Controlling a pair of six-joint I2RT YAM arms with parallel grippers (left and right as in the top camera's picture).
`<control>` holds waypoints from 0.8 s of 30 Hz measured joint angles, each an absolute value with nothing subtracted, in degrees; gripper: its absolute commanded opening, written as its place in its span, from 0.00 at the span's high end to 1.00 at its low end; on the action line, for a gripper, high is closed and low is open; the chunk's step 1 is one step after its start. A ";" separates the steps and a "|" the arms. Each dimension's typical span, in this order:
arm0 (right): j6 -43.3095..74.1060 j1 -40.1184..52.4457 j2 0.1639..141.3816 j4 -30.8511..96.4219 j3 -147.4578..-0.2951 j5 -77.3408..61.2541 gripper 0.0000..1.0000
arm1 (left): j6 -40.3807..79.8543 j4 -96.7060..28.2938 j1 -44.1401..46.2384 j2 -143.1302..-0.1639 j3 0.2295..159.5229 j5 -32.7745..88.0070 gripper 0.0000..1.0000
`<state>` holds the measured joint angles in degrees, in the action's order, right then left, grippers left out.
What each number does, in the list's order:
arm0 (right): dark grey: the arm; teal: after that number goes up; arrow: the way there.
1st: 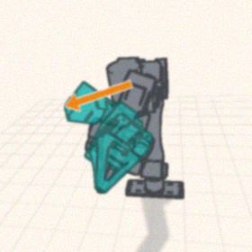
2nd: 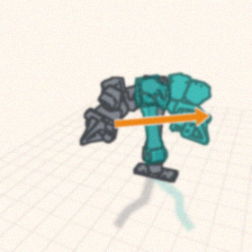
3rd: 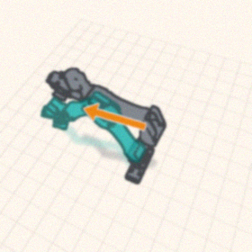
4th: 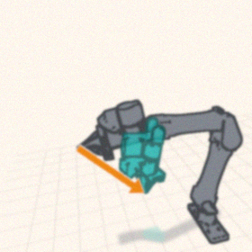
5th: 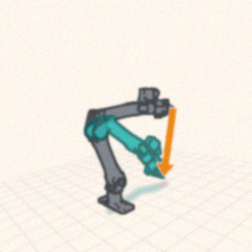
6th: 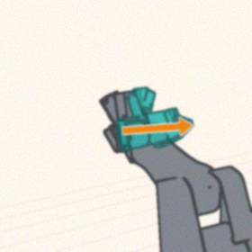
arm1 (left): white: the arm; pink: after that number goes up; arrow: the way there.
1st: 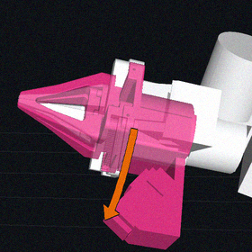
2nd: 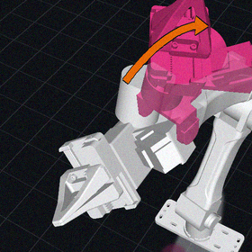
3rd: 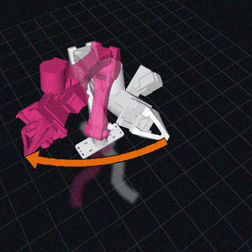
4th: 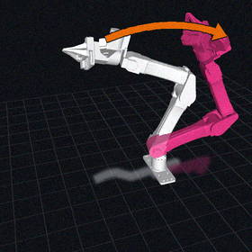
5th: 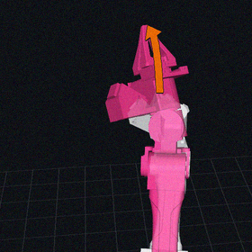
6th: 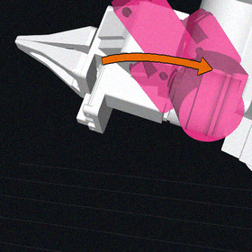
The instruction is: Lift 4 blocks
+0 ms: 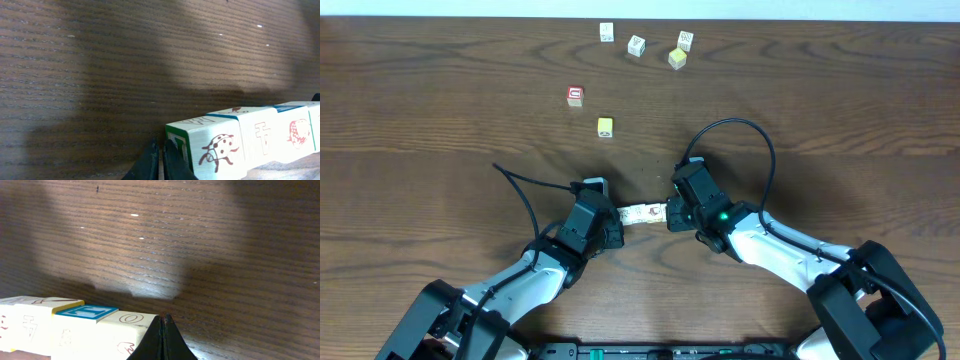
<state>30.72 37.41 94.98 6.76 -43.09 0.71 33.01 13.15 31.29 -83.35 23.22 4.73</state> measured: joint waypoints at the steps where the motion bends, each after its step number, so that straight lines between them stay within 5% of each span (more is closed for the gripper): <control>1: 30.79 37.43 95.00 6.76 -43.09 0.71 0.99 | 33.01 13.13 31.29 -83.35 23.22 4.71 0.92; 24: 30.98 38.59 95.04 9.45 -43.31 1.89 0.99 | 33.01 13.13 31.29 -83.35 23.22 4.71 0.92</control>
